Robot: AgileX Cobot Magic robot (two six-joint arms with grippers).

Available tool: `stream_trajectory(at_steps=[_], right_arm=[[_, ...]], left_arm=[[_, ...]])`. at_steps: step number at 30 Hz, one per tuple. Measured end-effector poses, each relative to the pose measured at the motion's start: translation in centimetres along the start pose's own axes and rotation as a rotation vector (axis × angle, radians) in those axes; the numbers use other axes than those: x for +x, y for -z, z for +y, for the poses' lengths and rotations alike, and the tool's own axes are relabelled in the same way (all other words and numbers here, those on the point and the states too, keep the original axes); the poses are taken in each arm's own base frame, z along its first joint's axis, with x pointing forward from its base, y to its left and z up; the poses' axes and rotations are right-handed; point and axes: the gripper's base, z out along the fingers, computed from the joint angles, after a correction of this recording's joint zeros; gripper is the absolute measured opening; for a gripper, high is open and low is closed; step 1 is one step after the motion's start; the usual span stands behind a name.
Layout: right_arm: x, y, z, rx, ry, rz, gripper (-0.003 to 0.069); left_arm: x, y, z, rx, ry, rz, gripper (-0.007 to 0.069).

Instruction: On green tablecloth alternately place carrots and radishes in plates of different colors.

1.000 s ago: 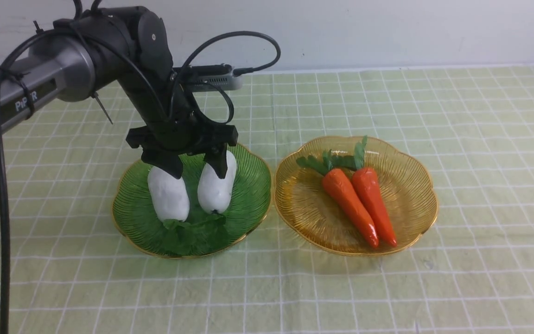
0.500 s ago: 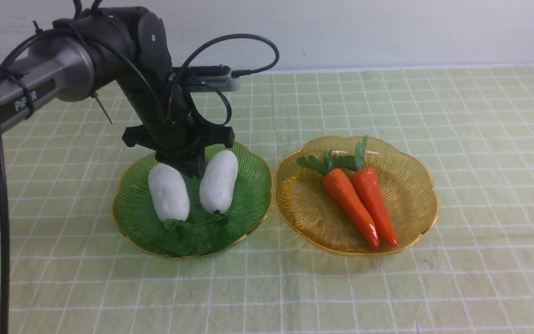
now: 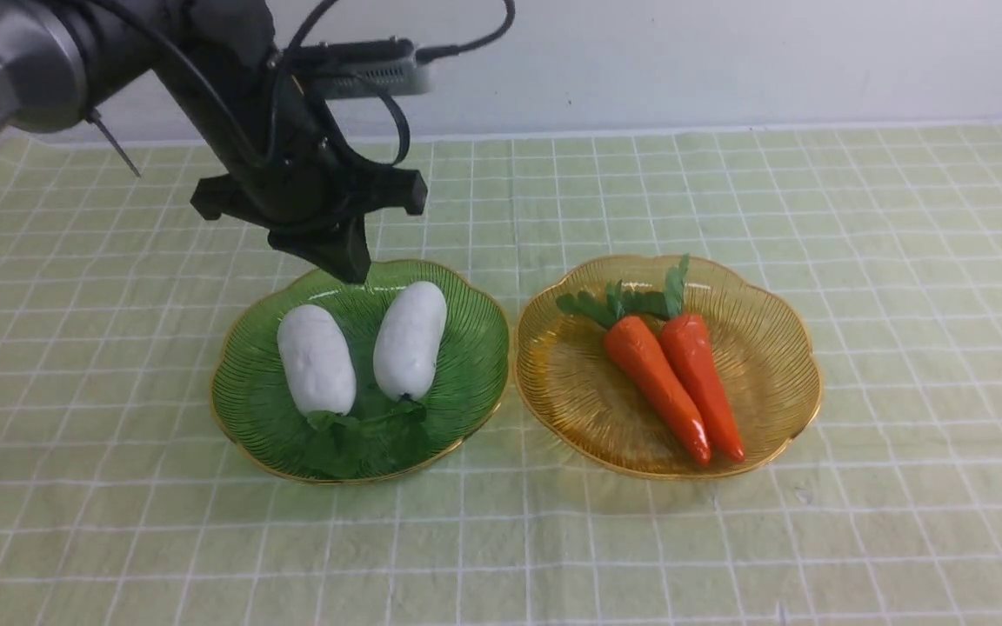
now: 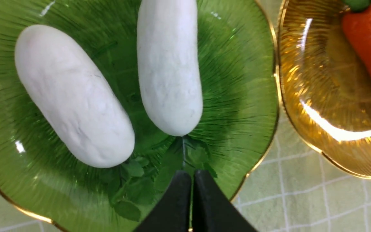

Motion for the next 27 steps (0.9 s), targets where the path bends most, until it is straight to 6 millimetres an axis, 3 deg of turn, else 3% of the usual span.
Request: stream_trajectory(at_steps=[6, 16, 21, 27], right_arm=[[1.6, 0.1, 0.6, -0.046, 0.028, 0.136, -0.0015], [1.9, 0.1, 0.4, -0.006, 0.048, 0.173, -0.0015], [1.9, 0.1, 0.4, -0.006, 0.048, 0.174, -0.0015], [1.9, 0.1, 0.4, -0.006, 0.048, 0.174, -0.0015]], left_arm=[[1.2, 5.7, -0.9, 0.045, -0.013, -0.119, -0.0008], [5.2, 13.8, -2.6, 0.127, -0.087, -0.276, -0.0008], [8.3, 16.1, -2.6, 0.137, -0.138, -0.309, -0.0008], [11.4, 15.7, -2.0, 0.129, -0.139, -0.269, -0.0008]])
